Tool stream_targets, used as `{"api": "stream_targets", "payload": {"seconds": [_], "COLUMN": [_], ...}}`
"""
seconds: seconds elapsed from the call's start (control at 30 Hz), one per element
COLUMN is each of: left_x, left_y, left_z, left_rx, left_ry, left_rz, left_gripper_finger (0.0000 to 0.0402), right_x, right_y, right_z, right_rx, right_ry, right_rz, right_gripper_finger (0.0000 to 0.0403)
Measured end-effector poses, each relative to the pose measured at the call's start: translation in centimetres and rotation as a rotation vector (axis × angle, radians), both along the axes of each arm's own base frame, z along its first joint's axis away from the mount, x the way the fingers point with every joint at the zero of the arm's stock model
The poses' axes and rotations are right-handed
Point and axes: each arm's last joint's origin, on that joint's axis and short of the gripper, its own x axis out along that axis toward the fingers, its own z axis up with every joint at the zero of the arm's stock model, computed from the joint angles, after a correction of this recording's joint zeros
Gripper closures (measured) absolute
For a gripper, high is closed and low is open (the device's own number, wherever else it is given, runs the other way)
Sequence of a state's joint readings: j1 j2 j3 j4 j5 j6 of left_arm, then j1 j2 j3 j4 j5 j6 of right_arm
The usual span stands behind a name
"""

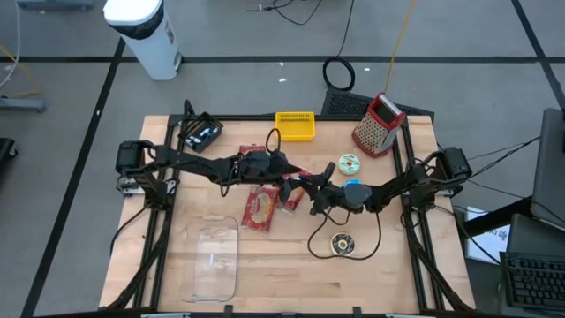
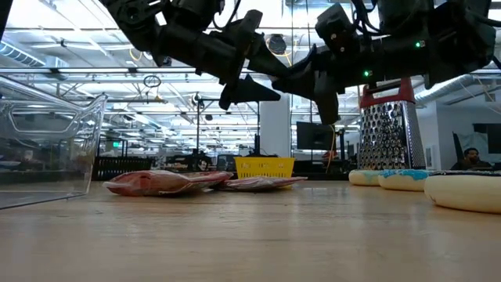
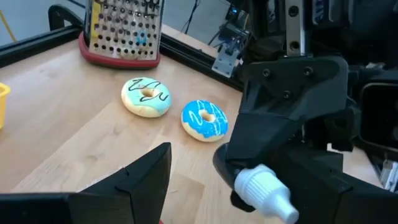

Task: Pick & Place Food Item
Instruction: Put the purple food coloring bottle into the black bin

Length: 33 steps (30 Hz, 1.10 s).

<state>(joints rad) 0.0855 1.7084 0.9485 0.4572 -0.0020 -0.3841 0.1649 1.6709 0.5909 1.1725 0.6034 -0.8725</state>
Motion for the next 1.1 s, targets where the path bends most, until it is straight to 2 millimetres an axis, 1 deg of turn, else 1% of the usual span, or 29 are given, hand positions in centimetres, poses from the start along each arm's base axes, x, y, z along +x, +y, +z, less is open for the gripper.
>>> {"api": "stream_targets", "payload": {"seconds": [0.13,0.23,0.33,0.43,0.63,0.67,0.7,0.8,0.9,0.97,1.1], "left_x": [0.0,0.0,0.0,0.0,0.0,0.0,0.0,-0.3,-0.9,-1.5,-3.3], "left_y": [0.0,0.1,0.1,0.1,0.0,0.1,0.2,0.7,1.5,2.3,4.5], "left_z": [0.0,0.0,0.0,0.0,0.1,0.1,0.1,0.5,1.5,2.1,3.7], "left_rx": [-0.024,-0.028,-0.024,-0.026,-0.028,-0.024,-0.011,0.026,0.04,0.066,0.117], "left_ry": [-0.006,-0.01,-0.01,-0.011,-0.018,-0.017,-0.015,-0.011,-0.016,-0.005,0.043], "left_rz": [0.023,0.047,0.057,0.06,0.052,0.052,0.05,0.042,0.056,0.082,0.247], "left_gripper_finger": [0.0135,0.0135,0.015,0.0193,0.0317,0.0333,0.034,0.0341,0.0341,0.034,0.0326], "right_x": [0.4,0.4,0.4,0.4,0.4,0.4,0.4,0.4,0.4,0.3,0.2], "right_y": [0.0,0.0,-0.1,-0.1,-0.1,-0.1,-0.1,-0.1,-0.2,-0.5,-0.5], "right_z": [0.3,0.1,0.1,0.1,0.0,0.0,0.0,-0.1,0.2,0.5,0.1], "right_rx": [-0.012,-0.009,-0.01,-0.009,0.066,0.091,0.129,0.305,0.52,0.613,0.769], "right_ry": [0.009,0.027,0.034,0.035,0.008,-0.004,-0.023,-0.111,-0.233,-0.28,-0.179], "right_rz": [-0.011,-0.015,-0.053,-0.061,-0.055,-0.056,-0.057,-0.056,-0.053,-0.056,0.068], "right_gripper_finger": [0.0333,0.0331,0.0332,0.0334,0.0318,0.0313,0.0307,0.029,0.0272,0.0261,0.0245]}}
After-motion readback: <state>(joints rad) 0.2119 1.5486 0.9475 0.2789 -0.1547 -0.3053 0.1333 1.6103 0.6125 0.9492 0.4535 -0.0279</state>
